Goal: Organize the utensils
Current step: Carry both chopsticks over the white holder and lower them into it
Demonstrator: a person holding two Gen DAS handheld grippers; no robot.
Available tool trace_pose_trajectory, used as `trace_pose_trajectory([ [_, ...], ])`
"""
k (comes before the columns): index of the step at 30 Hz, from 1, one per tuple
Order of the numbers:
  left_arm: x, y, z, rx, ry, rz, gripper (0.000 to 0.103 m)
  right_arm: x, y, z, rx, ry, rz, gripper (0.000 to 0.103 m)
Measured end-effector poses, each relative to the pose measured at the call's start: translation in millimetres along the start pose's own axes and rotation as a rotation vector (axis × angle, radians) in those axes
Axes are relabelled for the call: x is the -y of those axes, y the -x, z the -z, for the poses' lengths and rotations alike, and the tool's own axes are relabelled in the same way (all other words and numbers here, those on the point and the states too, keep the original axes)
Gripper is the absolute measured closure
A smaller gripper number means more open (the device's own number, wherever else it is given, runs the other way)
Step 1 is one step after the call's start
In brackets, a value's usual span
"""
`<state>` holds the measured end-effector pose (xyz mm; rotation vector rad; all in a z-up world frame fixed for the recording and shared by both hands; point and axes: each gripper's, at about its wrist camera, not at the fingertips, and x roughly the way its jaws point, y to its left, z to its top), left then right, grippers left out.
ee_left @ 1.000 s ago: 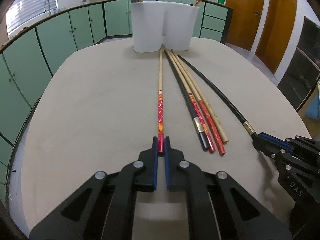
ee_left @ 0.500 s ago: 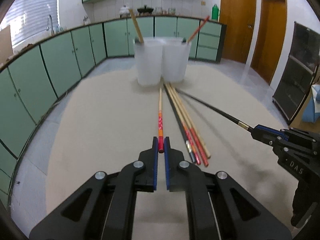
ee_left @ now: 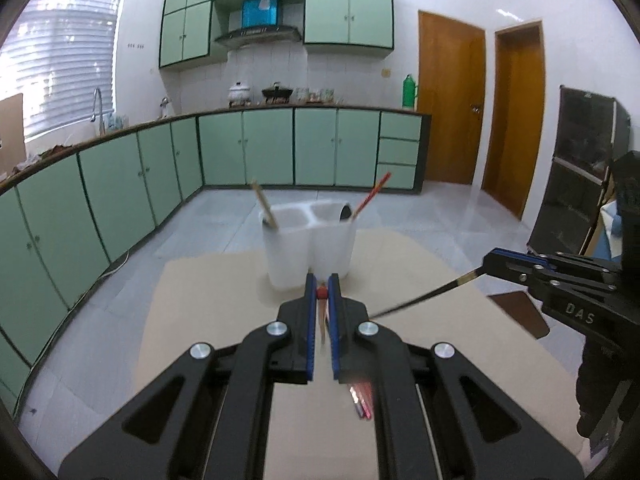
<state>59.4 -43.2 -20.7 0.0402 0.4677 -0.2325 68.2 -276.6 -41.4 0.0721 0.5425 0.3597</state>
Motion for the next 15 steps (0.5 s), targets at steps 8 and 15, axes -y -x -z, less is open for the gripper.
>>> trace_pose_trajectory([
  [8, 2.8, -8.4, -24.5, 0.013, 0.0, 0.045, 0.098, -7.7, -13.8, -36.1, -0.012, 0.067, -0.006, 0.097],
  [15, 0.4, -4.8, -53.2, 0.075, -0.007, 0.056, 0.098, -5.1, -6.6, -76.8, 0.038, 0.088, -0.029, 0.097],
])
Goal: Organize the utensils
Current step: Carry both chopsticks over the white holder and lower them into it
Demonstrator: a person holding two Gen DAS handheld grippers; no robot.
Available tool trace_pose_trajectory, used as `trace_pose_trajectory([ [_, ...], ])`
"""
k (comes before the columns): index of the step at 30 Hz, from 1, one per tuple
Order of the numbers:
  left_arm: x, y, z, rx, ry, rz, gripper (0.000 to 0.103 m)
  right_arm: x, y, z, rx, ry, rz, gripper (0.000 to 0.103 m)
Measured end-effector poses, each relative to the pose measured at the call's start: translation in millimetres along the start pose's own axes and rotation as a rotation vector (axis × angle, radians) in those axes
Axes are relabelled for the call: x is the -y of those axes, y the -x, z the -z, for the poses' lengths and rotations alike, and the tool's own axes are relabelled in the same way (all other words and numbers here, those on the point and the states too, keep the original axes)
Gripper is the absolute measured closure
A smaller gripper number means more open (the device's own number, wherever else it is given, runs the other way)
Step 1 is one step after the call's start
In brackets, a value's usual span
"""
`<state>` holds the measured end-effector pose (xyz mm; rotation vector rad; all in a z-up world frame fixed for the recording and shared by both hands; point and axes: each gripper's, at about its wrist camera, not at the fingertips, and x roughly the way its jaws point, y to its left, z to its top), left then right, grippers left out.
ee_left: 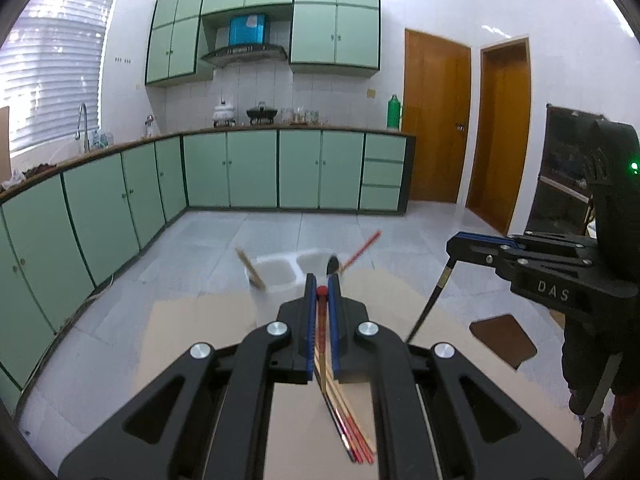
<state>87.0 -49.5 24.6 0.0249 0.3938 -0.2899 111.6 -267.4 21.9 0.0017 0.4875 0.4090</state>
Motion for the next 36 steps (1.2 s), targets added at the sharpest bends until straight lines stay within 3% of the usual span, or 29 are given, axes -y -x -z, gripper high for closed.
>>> trace_pose_trajectory([
  [10, -0.1, -13.2, -82.3, 0.174, -0.041, -0.039, 0.098, 16.4, -4.1, -93.3, 0.172, -0.022, -0.017, 0.097],
  [16, -4.4, -52.3, -115.0, 0.205, -0.061, -0.087, 0.098, 21.7, -39.0, -132.4, 0.238, -0.011, 0.041, 0.097],
  [21, -16.3, -87.9, -113.7, 0.173, -0.041, -0.097, 0.098, 25.8, -81.9, -131.9, 0.218, -0.018, 0.08, 0.097],
  [28, -30.6, -130.0, -93.5, 0.06, -0.012, -0.099, 0.097, 31.1, -132.9, -104.2, 0.086, -0.033, 0.09, 0.097],
  [34, -38.8, -130.2, -85.6, 0.034, -0.002, -0.116, 0.082, 36.3, -126.4, -94.9, 0.081, -0.048, 0.096, 0.088],
  [36, -40.2, -120.5, -85.2, 0.047, 0.003, -0.115, 0.078, 39.3, -116.2, -95.9, 0.102, -0.064, 0.102, 0.079],
])
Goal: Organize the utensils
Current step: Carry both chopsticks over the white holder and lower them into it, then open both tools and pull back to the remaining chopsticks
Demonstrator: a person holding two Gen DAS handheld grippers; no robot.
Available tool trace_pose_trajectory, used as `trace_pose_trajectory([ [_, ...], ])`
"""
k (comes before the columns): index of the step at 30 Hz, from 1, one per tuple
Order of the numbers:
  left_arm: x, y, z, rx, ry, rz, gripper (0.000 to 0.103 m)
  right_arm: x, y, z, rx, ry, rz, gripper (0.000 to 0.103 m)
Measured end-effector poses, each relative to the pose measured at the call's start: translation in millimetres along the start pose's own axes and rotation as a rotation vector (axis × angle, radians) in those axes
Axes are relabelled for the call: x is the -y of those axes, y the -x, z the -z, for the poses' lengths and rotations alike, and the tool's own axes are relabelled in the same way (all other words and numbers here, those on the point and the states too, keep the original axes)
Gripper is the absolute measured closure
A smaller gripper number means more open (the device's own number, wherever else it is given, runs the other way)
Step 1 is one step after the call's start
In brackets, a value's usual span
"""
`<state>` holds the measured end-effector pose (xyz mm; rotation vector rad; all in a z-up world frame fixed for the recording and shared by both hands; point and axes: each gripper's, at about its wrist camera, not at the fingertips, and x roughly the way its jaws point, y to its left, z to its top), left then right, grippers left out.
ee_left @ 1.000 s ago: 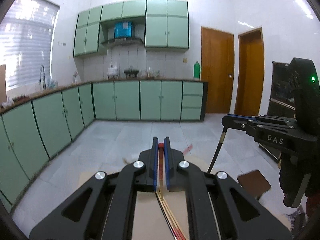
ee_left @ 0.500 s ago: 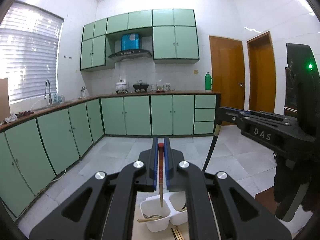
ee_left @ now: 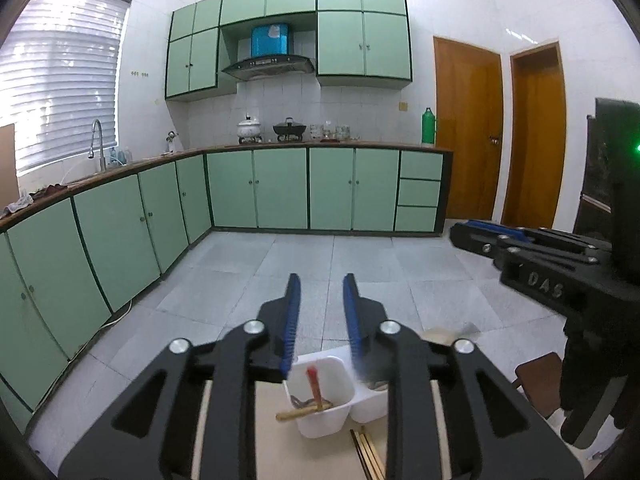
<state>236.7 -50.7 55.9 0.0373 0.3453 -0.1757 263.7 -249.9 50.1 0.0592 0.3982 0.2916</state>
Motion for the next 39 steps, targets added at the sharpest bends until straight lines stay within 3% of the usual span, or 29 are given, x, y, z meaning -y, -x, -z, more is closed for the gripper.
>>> trace_pose_trajectory([
  [5, -3.1, 34.5, 8.9, 0.031, -0.002, -0.019, 0.062, 13.0, 37.2, 8.0, 0.047, -0.029, 0.021, 0.055],
  [9, -2.5, 63.2, 35.1, 0.044, -0.002, -0.033, 0.05, 20.1, 72.9, 38.8, 0.08, -0.049, 0.033, 0.04],
  [12, -0.6, 81.2, 71.1, 0.023, 0.005, -0.035, 0.049, 19.8, 91.8, 73.7, 0.068, -0.044, 0.058, 0.034],
  [18, -3.4, 88.8, 156.9, -0.111, 0.047, -0.043, 0.047, 5.9, 104.6, 154.7, -0.024, -0.041, 0.09, 0.026],
  [25, -9.9, 71.4, 246.6, -0.338, 0.109, -0.046, 0.047, -15.6, 80.1, 247.0, -0.254, -0.105, 0.084, 0.027],
  [27, -10.2, 70.0, 261.5, -0.378, 0.108, -0.047, 0.047, -21.3, 76.8, 264.5, -0.301, -0.091, 0.077, 0.033],
  [32, -13.7, 68.5, 273.9, -0.441, 0.108, -0.057, 0.042, -34.1, 71.8, 296.2, -0.395, -0.098, 0.039, 0.045],
  [39, -11.9, 68.2, 291.4, -0.526, 0.118, -0.061, 0.042, -49.9, 69.0, 302.3, -0.446, -0.059, -0.005, 0.052],
])
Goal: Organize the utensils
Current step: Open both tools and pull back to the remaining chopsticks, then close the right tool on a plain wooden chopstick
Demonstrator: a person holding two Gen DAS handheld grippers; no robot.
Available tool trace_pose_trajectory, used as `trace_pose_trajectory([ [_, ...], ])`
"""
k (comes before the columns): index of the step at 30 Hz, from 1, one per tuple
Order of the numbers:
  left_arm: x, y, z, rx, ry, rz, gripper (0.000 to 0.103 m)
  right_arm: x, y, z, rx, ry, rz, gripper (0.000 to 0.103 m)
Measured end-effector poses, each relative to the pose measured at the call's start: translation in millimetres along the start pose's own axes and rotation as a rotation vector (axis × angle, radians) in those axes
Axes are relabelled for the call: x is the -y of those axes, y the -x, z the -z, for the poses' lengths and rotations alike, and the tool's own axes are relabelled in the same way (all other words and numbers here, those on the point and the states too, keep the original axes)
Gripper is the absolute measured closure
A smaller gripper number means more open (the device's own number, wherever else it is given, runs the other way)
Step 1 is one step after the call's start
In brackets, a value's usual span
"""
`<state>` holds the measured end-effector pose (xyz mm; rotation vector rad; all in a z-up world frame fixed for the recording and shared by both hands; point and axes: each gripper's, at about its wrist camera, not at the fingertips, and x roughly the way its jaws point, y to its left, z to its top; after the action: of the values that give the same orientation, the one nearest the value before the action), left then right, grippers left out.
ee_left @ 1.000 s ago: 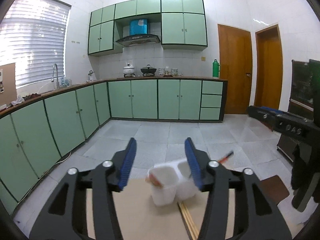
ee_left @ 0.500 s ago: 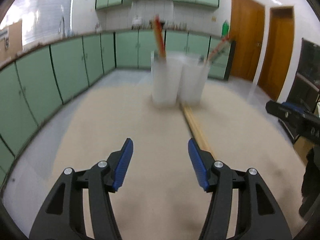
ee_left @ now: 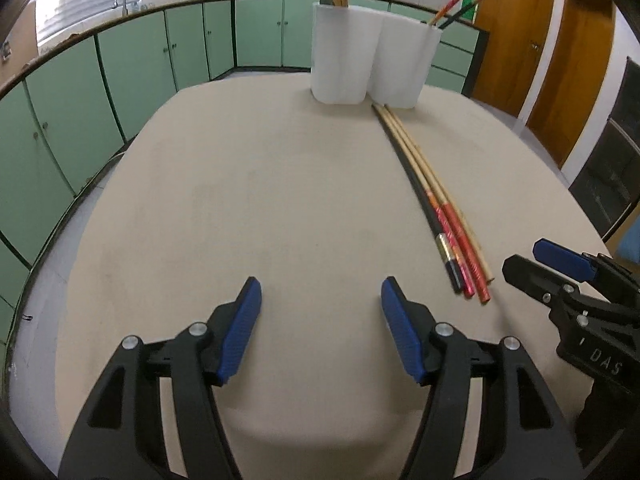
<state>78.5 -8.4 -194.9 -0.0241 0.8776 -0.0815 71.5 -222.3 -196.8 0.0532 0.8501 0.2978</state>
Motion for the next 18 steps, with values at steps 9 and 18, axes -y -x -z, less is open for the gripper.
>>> trace_pose_trajectory([
  [9, 6.1, 5.6, -1.2, -0.008, -0.013, -0.004, 0.041, -7.3, -4.2, 0.1, -0.038, 0.031, 0.027, 0.054],
  [18, 7.6, 4.6, -3.0, -0.01, -0.008, 0.001, 0.041, -17.0, -11.5, -4.4, -0.045, 0.06, 0.06, 0.071],
])
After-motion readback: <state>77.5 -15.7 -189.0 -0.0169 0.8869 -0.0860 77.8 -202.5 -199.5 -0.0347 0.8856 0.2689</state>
